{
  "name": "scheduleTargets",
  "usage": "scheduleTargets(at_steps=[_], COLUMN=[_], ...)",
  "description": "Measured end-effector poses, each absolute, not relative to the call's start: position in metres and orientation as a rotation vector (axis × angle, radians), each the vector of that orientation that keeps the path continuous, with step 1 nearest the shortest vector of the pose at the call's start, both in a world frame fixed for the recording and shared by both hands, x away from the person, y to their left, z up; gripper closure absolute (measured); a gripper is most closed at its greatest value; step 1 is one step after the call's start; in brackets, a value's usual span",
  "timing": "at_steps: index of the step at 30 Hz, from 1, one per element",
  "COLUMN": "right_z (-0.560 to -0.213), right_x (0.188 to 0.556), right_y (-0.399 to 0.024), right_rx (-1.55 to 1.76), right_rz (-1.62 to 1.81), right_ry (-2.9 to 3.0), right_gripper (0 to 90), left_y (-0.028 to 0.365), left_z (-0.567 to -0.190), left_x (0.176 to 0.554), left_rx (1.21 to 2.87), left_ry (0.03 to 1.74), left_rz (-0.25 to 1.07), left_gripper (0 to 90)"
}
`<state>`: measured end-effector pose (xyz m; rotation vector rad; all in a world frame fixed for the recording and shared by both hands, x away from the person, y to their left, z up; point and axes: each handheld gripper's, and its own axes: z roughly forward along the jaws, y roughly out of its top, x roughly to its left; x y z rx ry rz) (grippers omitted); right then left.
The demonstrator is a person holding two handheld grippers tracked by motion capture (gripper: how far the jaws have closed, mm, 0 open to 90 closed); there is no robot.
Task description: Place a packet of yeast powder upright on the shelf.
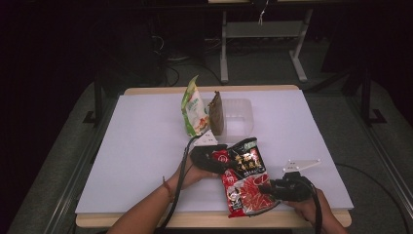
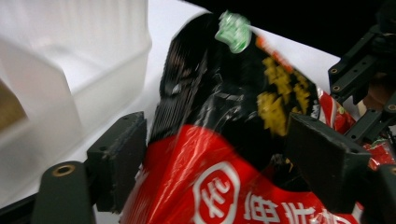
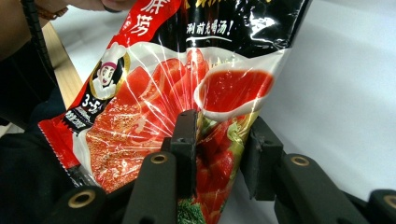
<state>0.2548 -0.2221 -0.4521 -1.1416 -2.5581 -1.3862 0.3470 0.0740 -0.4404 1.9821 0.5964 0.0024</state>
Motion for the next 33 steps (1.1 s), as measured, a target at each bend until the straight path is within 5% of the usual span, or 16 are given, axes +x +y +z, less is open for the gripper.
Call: scheduleTargets(at_steps=[9,19,21,25,33], right_z=[-0.450,-0.447,-0.444,-0.437,-0.424], right_x=[0.252,0.251,0.250,0.245,0.239], right_y=[-0.220,-0.219,-0.220,-0.223,-0.252], right_rx=[-1.114,-1.088,-1.098,-1.081,-1.122], right_rz=[-1.401,-1.435,-1.464,-1.497,-1.576], right_ry=[-2.611,-2.652,-2.662,-2.696,-2.735], right_gripper=[68.5,59.0,55.8,35.5,30.0], left_y=[0.068,0.081,0.080,0.077,0.083], left_z=[-0.452,-0.438,-0.435,-0.422,-0.400], left_x=[0.354,0.355,0.352,0.343,0.331], left_rx=[2.057,1.918,1.886,1.839,1.756], left_ry=[0.526,0.493,0.502,0.489,0.528], left_rz=[-0.154,-0.204,-0.194,-0.147,0.004], left_gripper=[19.9,70.6,73.4,77.0,78.8])
